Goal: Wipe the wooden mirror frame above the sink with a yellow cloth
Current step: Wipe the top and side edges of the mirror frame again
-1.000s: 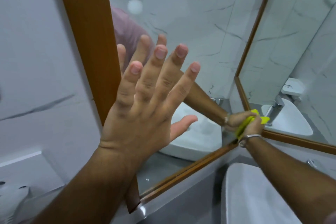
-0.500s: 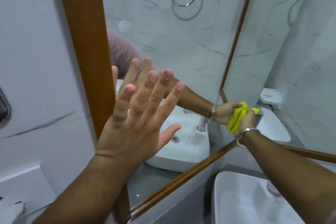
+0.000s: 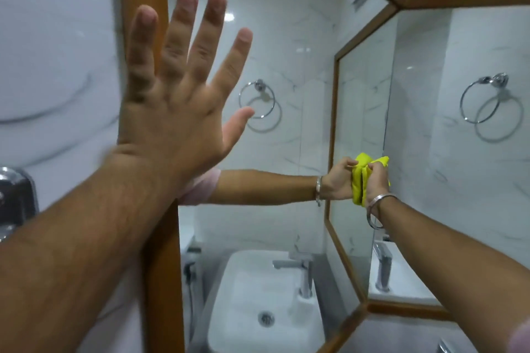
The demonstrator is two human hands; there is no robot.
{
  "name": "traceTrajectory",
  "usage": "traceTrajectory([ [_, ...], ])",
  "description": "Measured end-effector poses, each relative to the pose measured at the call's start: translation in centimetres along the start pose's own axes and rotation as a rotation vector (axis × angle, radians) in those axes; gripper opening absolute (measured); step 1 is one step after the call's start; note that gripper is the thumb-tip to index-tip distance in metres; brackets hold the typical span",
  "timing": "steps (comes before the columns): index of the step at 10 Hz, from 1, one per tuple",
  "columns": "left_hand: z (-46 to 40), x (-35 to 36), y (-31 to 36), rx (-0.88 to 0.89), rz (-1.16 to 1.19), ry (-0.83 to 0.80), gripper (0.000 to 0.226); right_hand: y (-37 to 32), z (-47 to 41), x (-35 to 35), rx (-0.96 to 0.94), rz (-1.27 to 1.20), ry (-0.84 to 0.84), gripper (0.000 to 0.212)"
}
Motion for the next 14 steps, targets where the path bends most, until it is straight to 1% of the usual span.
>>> traceTrajectory([
  [1,-1.6,0.3,-1.3,0.011,0.001,0.038,0.080,-4.7,3.2,-0.1,-0.022,-0.010,-0.001,0.028],
  [2,-1.3,0.8,-1.0,0.059,-0.041,0.049,0.081,-6.9,4.0,0.3,-0.075,0.000,0.011,0.026],
  [3,-1.3,0.9,-1.1,0.058,-0.042,0.036,0.085,-6.9,3.0,0.8,-0.095,0.002,0.016,0.038],
  [4,-1.4,0.9,-1.2,0.062,-0.034,0.027,0.088,-8.9,4.7,0.6,-0.124,0.023,0.031,0.046],
  [5,-1.3,0.9,-1.2,0.049,-0.025,0.015,0.088,-13.4,6.2,1.5,-0.215,0.013,0.026,0.067],
  [6,-1.3,1.0,-1.2,0.031,-0.030,0.021,0.088,-17.8,4.5,3.5,-0.264,-0.026,-0.001,0.080],
  [7,-1.2,1.2,-1.2,0.031,-0.066,0.029,0.089,-23.2,4.3,4.7,-0.341,-0.010,-0.023,0.070],
  [8,-1.1,1.6,-1.1,0.034,-0.100,0.028,0.090,-28.1,6.6,5.4,-0.389,-0.029,-0.068,0.064],
  [9,-1.1,1.9,-1.2,0.038,-0.122,0.032,0.091,-31.6,6.5,6.7,-0.517,0.038,-0.097,0.038],
  [10,-1.0,2.0,-1.2,0.037,-0.122,0.053,0.090,-34.0,5.2,7.7,-0.520,0.042,0.000,0.043],
  [11,-1.1,2.0,-1.1,0.045,-0.154,0.050,0.091,-35.7,5.5,8.7,-0.507,-0.013,-0.033,0.045],
  [12,-1.1,2.1,-1.2,0.047,-0.182,0.032,0.089,-37.8,6.1,8.5,-0.575,-0.005,-0.041,0.015],
  [13,-1.0,1.9,-1.3,0.045,-0.188,0.003,0.088,-38.8,3.1,9.9,-0.564,0.078,-0.119,0.030],
  [14,-1.0,1.8,-1.6,0.046,-0.178,-0.007,0.086,-39.4,2.1,10.5,-0.510,-0.062,-0.123,0.032],
])
Point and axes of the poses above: each hand's wrist, its own z-axis away from the middle knuckle, its own x-axis out of the palm, y = z × x, the point moved 2 cm from there along -z, towards the middle knuckle, and after that the axes turned 15 degrees about y, right-handed, at the moved point
